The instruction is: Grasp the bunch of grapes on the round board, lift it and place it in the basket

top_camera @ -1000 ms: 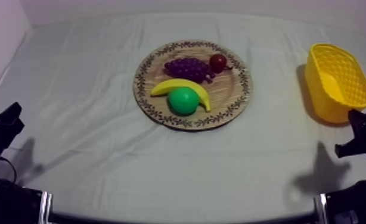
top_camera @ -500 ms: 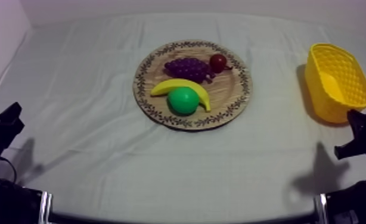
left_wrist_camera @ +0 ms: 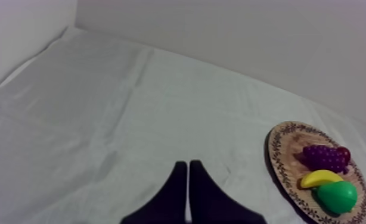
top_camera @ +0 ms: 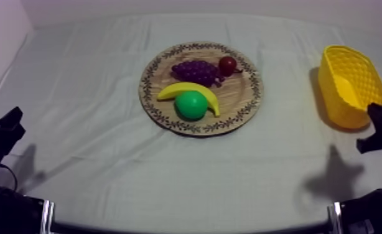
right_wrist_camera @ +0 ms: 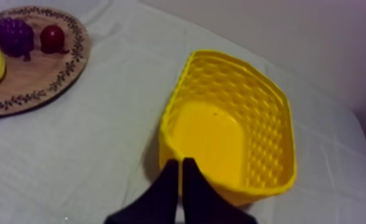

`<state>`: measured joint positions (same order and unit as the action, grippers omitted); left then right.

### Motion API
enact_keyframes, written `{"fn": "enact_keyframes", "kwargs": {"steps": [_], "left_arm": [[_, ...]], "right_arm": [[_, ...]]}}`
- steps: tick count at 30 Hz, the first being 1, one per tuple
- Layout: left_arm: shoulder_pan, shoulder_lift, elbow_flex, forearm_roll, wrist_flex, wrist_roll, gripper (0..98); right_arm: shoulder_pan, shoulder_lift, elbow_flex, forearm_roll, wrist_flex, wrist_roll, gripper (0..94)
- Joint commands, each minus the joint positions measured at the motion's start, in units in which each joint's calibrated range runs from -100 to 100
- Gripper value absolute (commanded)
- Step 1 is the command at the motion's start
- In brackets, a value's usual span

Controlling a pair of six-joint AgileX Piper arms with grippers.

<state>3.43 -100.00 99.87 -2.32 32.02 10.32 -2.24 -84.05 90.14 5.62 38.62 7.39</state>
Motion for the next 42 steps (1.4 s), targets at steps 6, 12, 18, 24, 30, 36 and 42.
{"fn": "enact_keyframes", "kwargs": {"steps": [6, 12, 18, 24, 30, 36, 42], "left_arm": [[0.01, 0.0, 0.02, 0.0, -0.01, 0.01, 0.1], [0.01, 0.0, 0.02, 0.0, -0.01, 0.01, 0.1], [0.01, 0.0, 0.02, 0.0, -0.01, 0.01, 0.1], [0.01, 0.0, 0.02, 0.0, -0.01, -0.01, 0.1], [0.01, 0.0, 0.02, 0.0, -0.01, -0.03, 0.1], [0.01, 0.0, 0.02, 0.0, -0.01, -0.03, 0.1], [0.01, 0.0, 0.02, 0.0, -0.01, -0.03, 0.1]], "right_arm": [[-3.61, 14.17, -17.76, -0.42, 6.15, -1.17, 0.5], [-7.55, 25.48, -30.03, -0.5, 11.42, -1.94, 0.5], [-9.83, 35.91, -41.11, -2.63, 16.0, -0.23, 0.5], [-13.5, 45.02, -51.38, -2.62, 20.38, -0.81, 0.5], [-16.56, 52.98, -60.14, -2.66, 24.09, -1.41, 0.5], [-18.12, 59.55, -68.47, -3.63, 27.27, -1.08, 0.5], [-18.92, 66.45, -77.83, -4.35, 31.35, -0.73, 0.5]]}}
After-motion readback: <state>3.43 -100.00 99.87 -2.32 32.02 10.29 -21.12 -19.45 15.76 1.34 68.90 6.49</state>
